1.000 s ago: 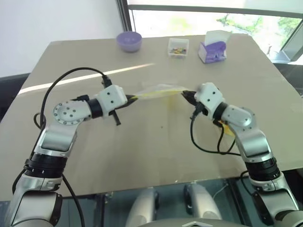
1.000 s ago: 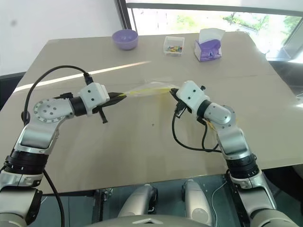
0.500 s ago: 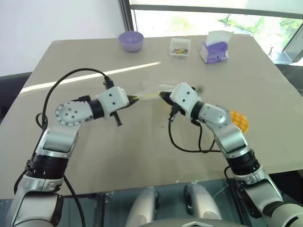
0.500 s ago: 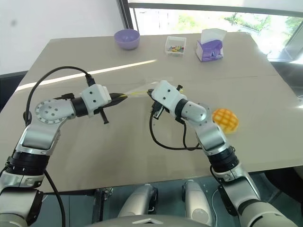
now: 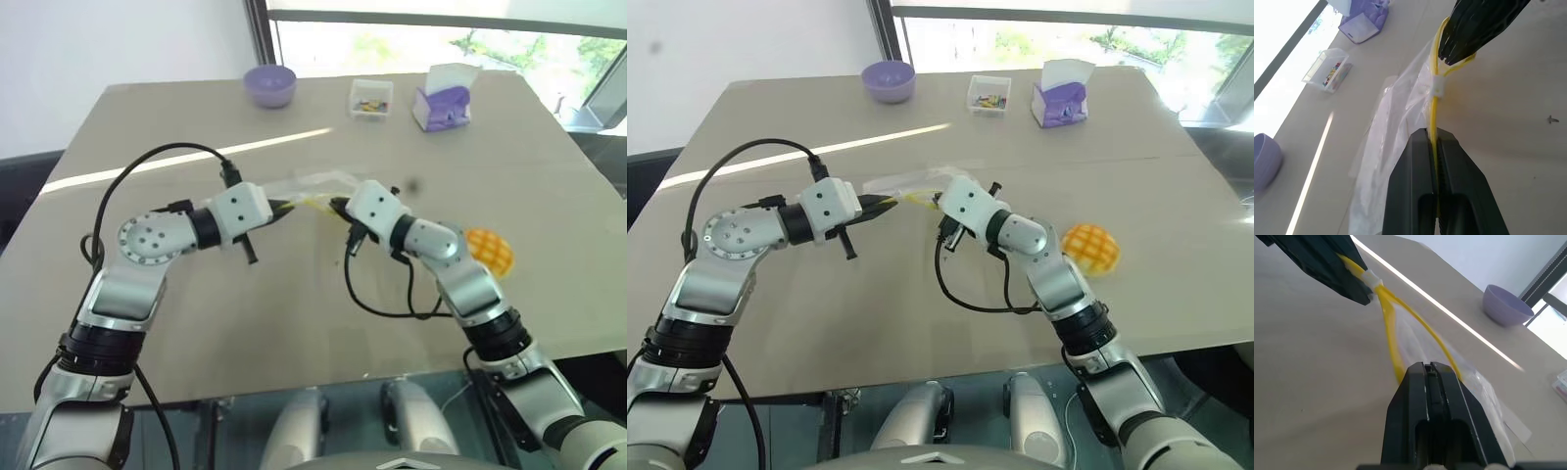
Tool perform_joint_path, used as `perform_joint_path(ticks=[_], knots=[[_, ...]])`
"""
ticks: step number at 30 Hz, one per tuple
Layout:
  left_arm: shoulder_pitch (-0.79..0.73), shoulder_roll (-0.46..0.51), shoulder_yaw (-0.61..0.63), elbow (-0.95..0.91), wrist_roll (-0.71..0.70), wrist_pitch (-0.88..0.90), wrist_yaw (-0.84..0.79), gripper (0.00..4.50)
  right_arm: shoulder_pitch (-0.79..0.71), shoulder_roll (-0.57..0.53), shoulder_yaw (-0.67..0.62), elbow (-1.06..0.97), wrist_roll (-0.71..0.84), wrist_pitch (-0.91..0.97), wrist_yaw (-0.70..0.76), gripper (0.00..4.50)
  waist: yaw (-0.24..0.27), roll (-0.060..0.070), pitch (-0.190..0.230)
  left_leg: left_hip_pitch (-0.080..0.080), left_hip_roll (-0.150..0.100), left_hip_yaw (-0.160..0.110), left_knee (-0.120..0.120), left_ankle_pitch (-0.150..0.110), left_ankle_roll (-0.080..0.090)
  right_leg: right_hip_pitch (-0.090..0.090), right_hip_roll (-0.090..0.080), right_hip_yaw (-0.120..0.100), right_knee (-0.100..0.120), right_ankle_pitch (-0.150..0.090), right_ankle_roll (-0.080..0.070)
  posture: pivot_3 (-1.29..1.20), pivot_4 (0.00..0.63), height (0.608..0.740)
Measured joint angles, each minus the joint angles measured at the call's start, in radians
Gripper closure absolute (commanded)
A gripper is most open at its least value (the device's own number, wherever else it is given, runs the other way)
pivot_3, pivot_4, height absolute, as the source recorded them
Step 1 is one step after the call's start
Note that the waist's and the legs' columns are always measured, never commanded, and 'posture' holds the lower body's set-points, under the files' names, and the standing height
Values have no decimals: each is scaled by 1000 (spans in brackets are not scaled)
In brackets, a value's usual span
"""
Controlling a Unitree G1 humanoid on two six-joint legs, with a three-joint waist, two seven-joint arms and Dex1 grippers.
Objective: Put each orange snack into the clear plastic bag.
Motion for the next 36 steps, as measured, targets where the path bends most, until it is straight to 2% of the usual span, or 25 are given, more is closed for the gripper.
perform_joint_path(ticks=[4, 7, 10, 13, 17, 20, 23, 26, 28, 36], knots=[[12, -2, -10, -12, 12, -31, -7, 4500, -4, 42, -7, 55, 4, 64, -28, 4432, -1, 0, 0, 0, 0, 0, 0, 0, 0, 0, 0, 0, 0, 0, 0, 0, 150, 740], [30, -6, -32, -18, 26, -43, -8, 4500, -4, 131, -68, 108, 51, 159, -88, 4432, -1, 0, 0, 0, 0, 0, 0, 0, 0, 0, 0, 0, 0, 0, 0, 0, 150, 740], [48, -10, -41, -26, 37, -48, -8, 4500, -6, 166, -102, 147, 74, 191, -125, 4432, -1, 0, 0, 0, 0, 0, 0, 0, 0, 0, 0, 0, 0, 0, 0, 0, 150, 740], [54, -10, -40, -30, 36, -46, -8, 4500, -6, 134, -65, 187, 17, 94, -162, 4432, 1, 0, 0, 0, -1, 0, 0, 0, 0, 0, -1, 0, 0, 0, 0, 0, 150, 740], [85, -13, -37, -31, 19, -32, -10, 4500, -7, 37, 88, 259, -153, -231, -187, 4432, -7, 0, 0, 0, 0, 0, 0, 0, 0, 0, 1, 0, 0, 0, 0, 0, 150, 740], [114, -7, -30, -27, 16, -33, -19, 4500, -7, 28, 137, 312, -192, -352, -189, 4432, -7, 0, 0, 1, 1, 0, -1, 0, 0, 0, 1, 0, 0, 0, 0, 0, 150, 740], [140, 0, -27, -15, 17, -34, -21, 4500, -7, 53, 129, 348, -176, -386, -195, 4432, -4, 0, 0, 1, 1, 0, 0, 0, 0, 0, 1, 0, 0, 0, 0, 0, 150, 740], [150, 0, -20, -13, 16, -36, -22, 4500, -6, 179, 21, 384, -44, -321, -197, 4432, -3, 0, 0, 1, 1, -1, 0, 0, 0, 0, 1, 0, 0, 0, 0, 0, 150, 740], [152, 0, -18, -16, 14, -36, -23, 4500, -11, 220, -19, 408, 7, -292, -202, 4432, -3, 0, 0, 1, 1, -1, 0, 0, 0, 0, 1, 0, 0, 0, 0, 0, 150, 740], [160, -2, 4, -21, -12, -34, -26, 4500, -86, 76, 130, 622, -290, -465, -343, 4432, -3, 0, 0, 1, 0, 0, -1, 3, -4, 0, 0, 0, 0, 0, 0, 0, 150, 740]])
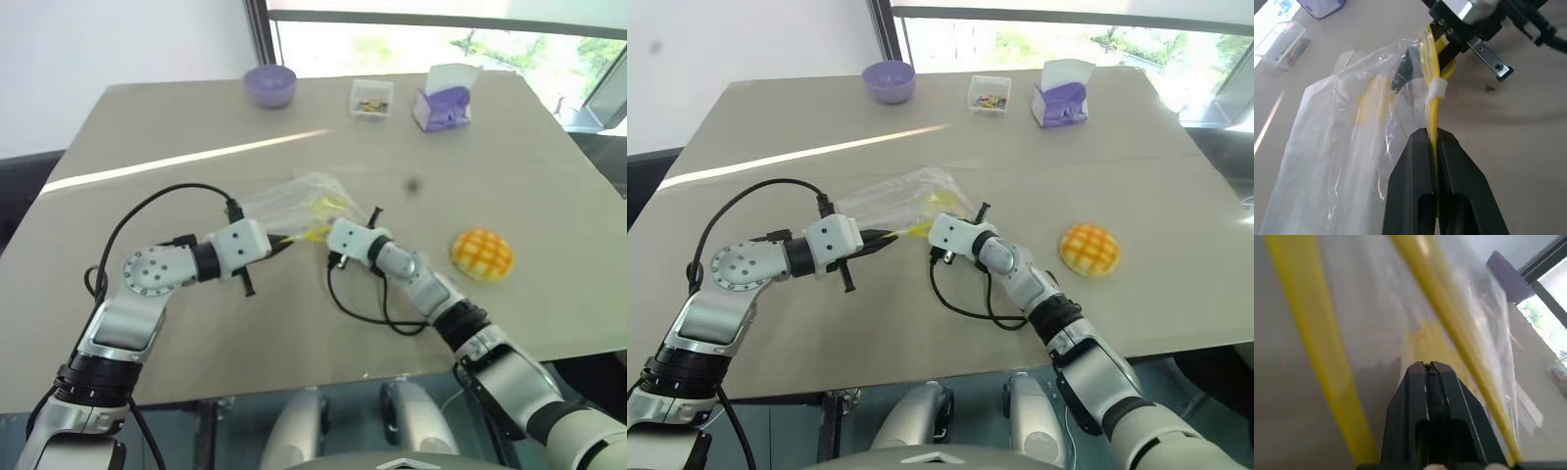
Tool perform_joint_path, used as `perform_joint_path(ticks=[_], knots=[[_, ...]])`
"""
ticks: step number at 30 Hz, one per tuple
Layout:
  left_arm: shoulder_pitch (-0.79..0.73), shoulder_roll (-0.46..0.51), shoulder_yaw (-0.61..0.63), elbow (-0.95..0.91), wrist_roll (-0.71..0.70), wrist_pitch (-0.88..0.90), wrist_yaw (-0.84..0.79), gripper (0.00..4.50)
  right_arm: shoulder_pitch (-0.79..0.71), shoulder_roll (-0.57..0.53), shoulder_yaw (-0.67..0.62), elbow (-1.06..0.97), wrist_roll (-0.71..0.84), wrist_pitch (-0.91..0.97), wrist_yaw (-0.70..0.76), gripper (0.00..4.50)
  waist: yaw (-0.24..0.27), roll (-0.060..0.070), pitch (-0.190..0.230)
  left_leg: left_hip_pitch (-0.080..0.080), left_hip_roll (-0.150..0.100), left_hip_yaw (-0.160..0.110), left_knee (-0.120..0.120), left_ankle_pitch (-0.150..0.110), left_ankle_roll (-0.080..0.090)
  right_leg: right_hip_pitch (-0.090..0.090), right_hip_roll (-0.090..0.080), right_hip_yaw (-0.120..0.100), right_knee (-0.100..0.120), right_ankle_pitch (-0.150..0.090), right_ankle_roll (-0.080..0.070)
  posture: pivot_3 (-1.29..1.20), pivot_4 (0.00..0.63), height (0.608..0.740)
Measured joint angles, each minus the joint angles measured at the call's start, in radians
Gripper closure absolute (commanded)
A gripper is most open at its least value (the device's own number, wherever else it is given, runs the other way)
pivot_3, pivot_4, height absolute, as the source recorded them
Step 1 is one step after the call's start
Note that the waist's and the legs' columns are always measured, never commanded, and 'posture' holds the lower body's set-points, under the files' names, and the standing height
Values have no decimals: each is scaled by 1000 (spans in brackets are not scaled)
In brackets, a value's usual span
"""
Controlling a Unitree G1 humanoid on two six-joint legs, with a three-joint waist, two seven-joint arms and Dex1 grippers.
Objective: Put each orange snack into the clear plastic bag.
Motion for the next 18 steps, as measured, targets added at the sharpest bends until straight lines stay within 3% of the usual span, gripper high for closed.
perform_joint_path(ticks=[11, 14, 18], knots=[[-60, -17, -4, 180, 55, -115, 23, 4500, -20, -42, 45, 1, -118, -51, -44, 4432, 5, -1, -1, 5, 0, 0, 1, -2, 4, 5, 0, 1, 1, 0, 0, 0, 150, 740], [-82, -21, -8, 211, 73, -140, 24, 4500, -20, -49, 49, -7, -134, -39, -35, 3593, 5, -1, -1, 5, 0, 0, 1, -2, 4, 5, 0, 1, 1, 0, 0, 0, 150, 740], [-92, -20, -9, 242, 82, -158, 19, 4500, -22, -76, 44, -22, -151, -34, -49, 1680, 4, -1, -1, 7, 0, 0, 0, -2, 4, 7, 0, 0, 0, 0, 0, 0, 150, 740]])
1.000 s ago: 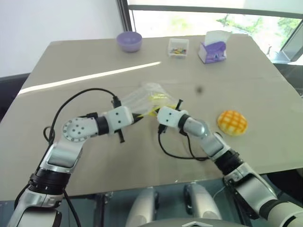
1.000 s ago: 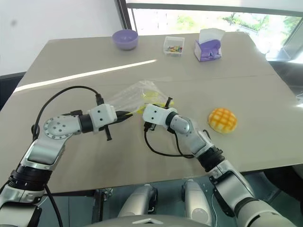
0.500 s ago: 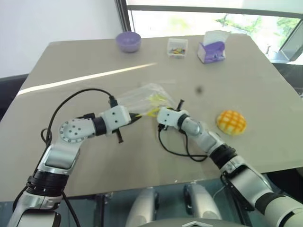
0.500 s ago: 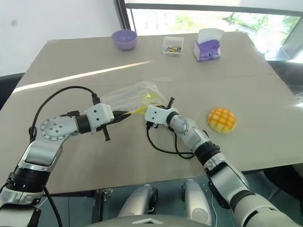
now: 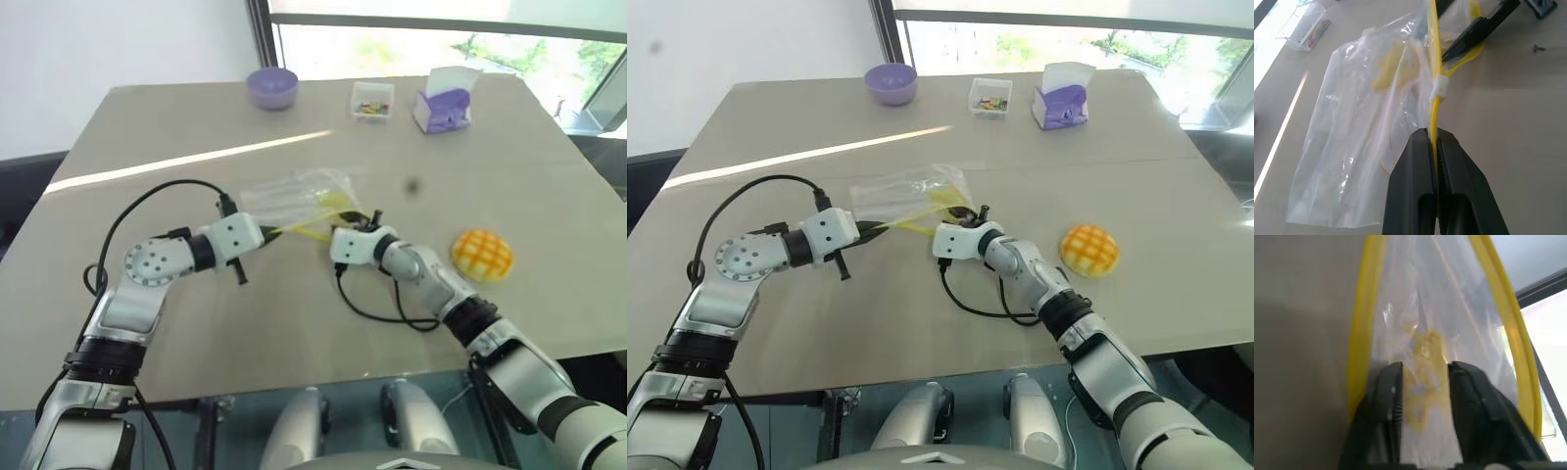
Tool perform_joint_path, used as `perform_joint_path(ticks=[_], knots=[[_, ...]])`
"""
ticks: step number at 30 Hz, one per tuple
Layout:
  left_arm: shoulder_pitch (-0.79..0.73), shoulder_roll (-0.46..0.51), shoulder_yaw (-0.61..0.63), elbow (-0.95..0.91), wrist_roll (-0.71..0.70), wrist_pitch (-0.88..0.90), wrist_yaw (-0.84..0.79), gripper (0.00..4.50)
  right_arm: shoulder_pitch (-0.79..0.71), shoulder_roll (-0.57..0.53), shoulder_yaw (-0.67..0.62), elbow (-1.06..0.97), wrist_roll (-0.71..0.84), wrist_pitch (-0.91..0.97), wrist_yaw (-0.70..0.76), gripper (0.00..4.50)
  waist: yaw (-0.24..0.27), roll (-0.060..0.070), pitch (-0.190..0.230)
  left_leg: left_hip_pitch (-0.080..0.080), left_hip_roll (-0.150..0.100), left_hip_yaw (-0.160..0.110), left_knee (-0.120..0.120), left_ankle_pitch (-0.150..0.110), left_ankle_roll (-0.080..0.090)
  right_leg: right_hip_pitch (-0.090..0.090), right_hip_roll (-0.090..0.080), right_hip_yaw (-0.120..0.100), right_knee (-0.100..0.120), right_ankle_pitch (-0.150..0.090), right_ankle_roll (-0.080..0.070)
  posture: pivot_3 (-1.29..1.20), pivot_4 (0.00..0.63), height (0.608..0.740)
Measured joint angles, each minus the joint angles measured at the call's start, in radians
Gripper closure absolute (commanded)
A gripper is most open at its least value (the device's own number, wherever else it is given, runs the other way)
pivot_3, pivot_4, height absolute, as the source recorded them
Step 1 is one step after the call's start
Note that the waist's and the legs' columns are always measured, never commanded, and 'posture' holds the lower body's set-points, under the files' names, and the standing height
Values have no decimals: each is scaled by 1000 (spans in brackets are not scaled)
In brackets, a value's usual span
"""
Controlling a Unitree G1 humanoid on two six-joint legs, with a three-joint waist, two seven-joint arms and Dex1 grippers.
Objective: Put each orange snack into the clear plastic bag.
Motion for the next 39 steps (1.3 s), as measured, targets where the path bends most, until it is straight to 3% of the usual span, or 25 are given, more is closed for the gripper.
perform_joint_path(ticks=[3, 4, 11, 20, 24, 29, 32, 39], knots=[[-17, -6, -1, 8, 6, -10, -1, 4500, -7, -3, -8, -13, -14, 12, -9, 239, 0, 0, 0, 5, 0, 0, -1, 0, 0, 4, 0, 0, 0, 0, 0, 0, 150, 740], [-25, -14, -4, 8, 6, -16, -1, 4500, -10, -4, -9, -16, -20, 14, -16, 36, -1, 0, 0, 5, 0, 0, -1, 0, 0, 5, 0, 0, 0, 0, 0, 0, 150, 740], [-36, -30, -8, 30, 6, -15, 0, 4500, -8, -11, -17, -15, -19, 3, -42, 36, 0, 0, 0, 6, 0, 0, 0, 0, 0, 6, 0, 0, 1, 0, 0, 0, 150, 740], [-75, -68, -7, 63, 7, 53, 23, 4500, 73, -91, -186, -182, 192, 68, 134, 36, -5, 0, 0, 4, 1, 1, -1, 0, 1, 4, 1, 0, -2, 0, 0, 0, 150, 740], [-96, -81, -9, 80, 8, 61, 30, 4500, 153, -79, -260, -343, 330, 170, 217, 36, -4, 0, 0, 4, 2, 1, -1, 0, 1, 4, 1, 1, -1, 0, 0, 0, 150, 740], [-114, -98, -18, 110, 5, 60, 17, 4500, 359, -191, -432, -687, 496, 418, 312, 36, 22, 0, 1, 1, 0, 0, 0, -1, 2, 4, -1, -1, -4, 0, 0, 0, 150, 740], [-118, -100, -18, 128, -5, 36, -8, 4500, 477, -249, -543, -830, 531, 560, 312, 36, 27, 0, 1, 1, 1, -1, 0, -1, 2, 4, -1, -2, -4, 0, 0, 0, 150, 740], [-134, -100, -26, 148, -56, -73, -117, 4500, 638, -265, -645, -1021, 582, 825, 281, 36, 21, 0, 1, 3, 2, 2, 0, -1, 2, 4, 0, -1, -3, 0, 0, 0, 150, 740]])
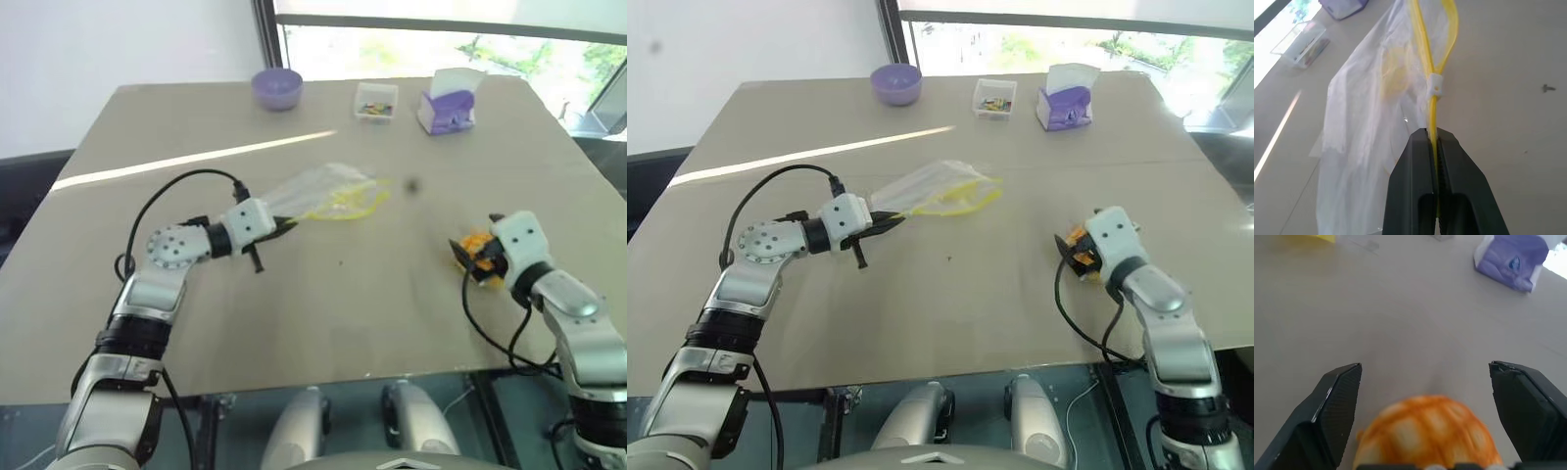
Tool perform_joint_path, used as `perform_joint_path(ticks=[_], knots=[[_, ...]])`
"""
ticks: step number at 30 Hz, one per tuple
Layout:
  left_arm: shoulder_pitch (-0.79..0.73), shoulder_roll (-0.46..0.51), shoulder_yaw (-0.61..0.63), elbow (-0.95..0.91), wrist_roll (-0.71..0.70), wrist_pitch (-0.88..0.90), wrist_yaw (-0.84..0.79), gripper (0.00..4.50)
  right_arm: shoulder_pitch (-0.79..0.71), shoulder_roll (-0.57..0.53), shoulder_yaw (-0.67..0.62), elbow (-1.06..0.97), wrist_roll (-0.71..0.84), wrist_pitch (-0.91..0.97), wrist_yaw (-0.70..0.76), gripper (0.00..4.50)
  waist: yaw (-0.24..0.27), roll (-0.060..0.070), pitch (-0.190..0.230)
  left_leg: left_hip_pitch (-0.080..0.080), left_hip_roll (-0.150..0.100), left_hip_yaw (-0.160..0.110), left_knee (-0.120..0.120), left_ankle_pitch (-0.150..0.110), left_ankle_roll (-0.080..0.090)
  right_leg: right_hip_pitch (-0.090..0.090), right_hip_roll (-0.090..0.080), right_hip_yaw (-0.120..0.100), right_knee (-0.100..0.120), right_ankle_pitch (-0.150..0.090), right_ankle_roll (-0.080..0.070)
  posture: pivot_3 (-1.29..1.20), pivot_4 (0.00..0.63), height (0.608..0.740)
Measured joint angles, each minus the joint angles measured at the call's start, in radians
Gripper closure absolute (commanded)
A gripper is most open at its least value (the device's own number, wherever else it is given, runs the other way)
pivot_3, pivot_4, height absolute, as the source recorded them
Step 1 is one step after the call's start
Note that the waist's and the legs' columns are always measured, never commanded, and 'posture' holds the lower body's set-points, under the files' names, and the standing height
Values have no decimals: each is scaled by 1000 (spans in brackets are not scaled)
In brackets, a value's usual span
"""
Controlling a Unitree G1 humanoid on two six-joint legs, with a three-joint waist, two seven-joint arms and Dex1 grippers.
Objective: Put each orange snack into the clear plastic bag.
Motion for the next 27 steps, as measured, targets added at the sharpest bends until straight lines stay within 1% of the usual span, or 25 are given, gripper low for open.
perform_joint_path(ticks=[3, 12, 13, 14, 15, 17, 21, 24, 27], knots=[[-13, 4, 1, 13, -54, -34, -79, 4500, 27, 0, -7, -25, 11, 77, -19, 36, 3, 0, 0, 0, 0, 0, 0, 0, 0, 0, 0, 0, 0, 0, 0, 0, 150, 740], [-50, 7, 5, 35, -77, -36, -110, 4500, 30, -1, -5, 19, 26, 117, -48, 36, 4, -1, 0, 1, 0, 0, 0, 0, 0, 1, 0, 0, 0, 0, 0, 0, 150, 740], [-50, 7, 6, 35, -77, -35, -110, 4500, 26, -1, -5, 30, 28, 119, -50, 282, 4, -1, 0, 1, 0, 0, 1, 0, 0, 2, 0, 0, 0, 0, 0, 0, 150, 740], [-50, 7, 6, 35, -77, -33, -110, 4500, 19, -1, -5, 41, 31, 120, -53, 619, 4, -1, -1, 2, 0, 0, 1, 0, 0, 3, 0, 0, 0, 0, 0, 0, 150, 740], [-50, 7, 6, 35, -77, -32, -110, 4500, 15, -1, -5, 50, 33, 120, -57, 824, 4, -1, -1, 2, 0, 0, 1, 0, 0, 4, 0, -1, -1, 0, 0, 0, 150, 740], [-50, 7, 7, 35, -77, -28, -109, 4500, 12, -1, -5, 64, 37, 119, -60, 1818, 6, -1, -1, 4, 0, -2, 1, 0, 0, 8, 0, -2, -2, 0, 1, 0, 150, 740], [-50, 7, 11, 35, -76, -16, -98, 4500, 12, -8, -4, 78, 36, 102, -64, 3605, 6, -1, -1, 5, 0, -3, 1, 0, 0, 9, 0, -3, -2, 0, 1, 0, 150, 740], [-50, 7, 11, 35, -74, -16, -89, 4500, 19, -37, -4, 77, 48, 80, -40, 3605, 6, -1, 0, 5, 0, -3, 1, 0, 0, 8, 0, -4, -2, 0, 1, 0, 150, 740], [-51, 2, 11, 35, -64, -16, -77, 4500, 22, -63, -10, 52, 100, 50, 19, 3605, 5, 0, 0, 4, 0, -3, 1, 0, 0, 8, 0, -3, -2, 0, 1, 0, 150, 740]])
